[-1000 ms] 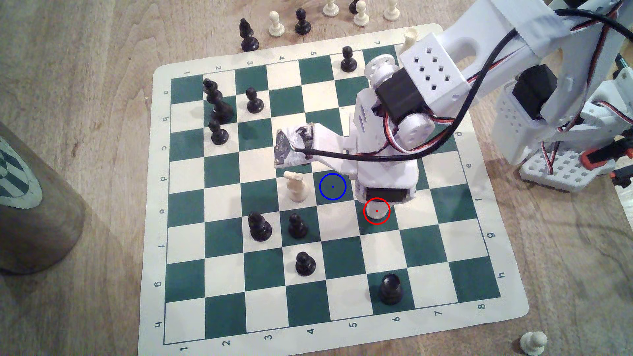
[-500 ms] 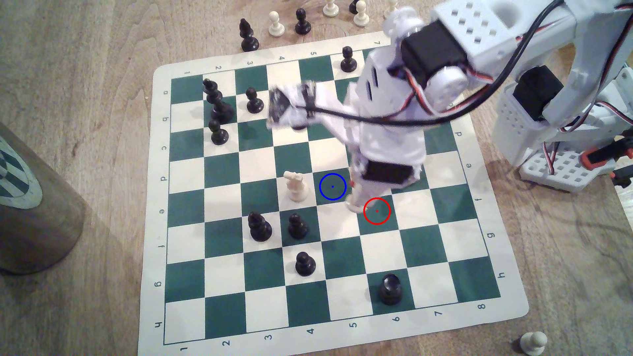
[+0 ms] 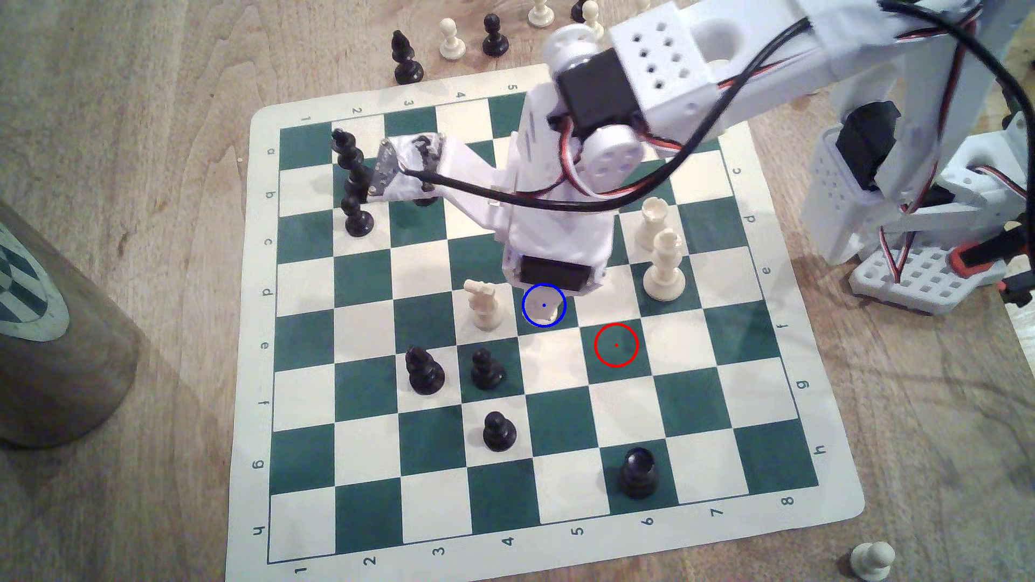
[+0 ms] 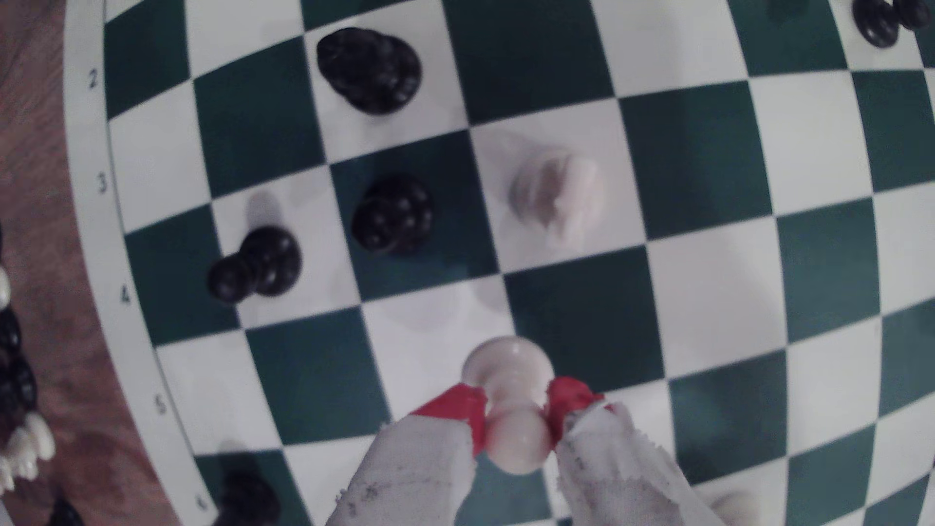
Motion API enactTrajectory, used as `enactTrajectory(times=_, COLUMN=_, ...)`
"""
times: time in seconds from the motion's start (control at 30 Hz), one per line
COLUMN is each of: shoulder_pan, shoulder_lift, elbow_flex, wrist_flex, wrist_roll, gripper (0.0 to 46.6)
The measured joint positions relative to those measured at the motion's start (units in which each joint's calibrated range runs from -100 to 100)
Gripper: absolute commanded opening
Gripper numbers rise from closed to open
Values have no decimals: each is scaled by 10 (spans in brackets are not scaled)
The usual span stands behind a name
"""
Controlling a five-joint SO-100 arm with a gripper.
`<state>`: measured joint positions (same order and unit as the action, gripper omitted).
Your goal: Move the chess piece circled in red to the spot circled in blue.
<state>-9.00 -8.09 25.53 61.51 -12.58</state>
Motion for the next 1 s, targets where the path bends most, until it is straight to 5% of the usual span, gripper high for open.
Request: enactTrajectory(times=1.0, shoulder_pan=40, shoulder_lift=110, elbow_flex=-36, wrist_flex=-22, wrist_roll=14, gripper=22)
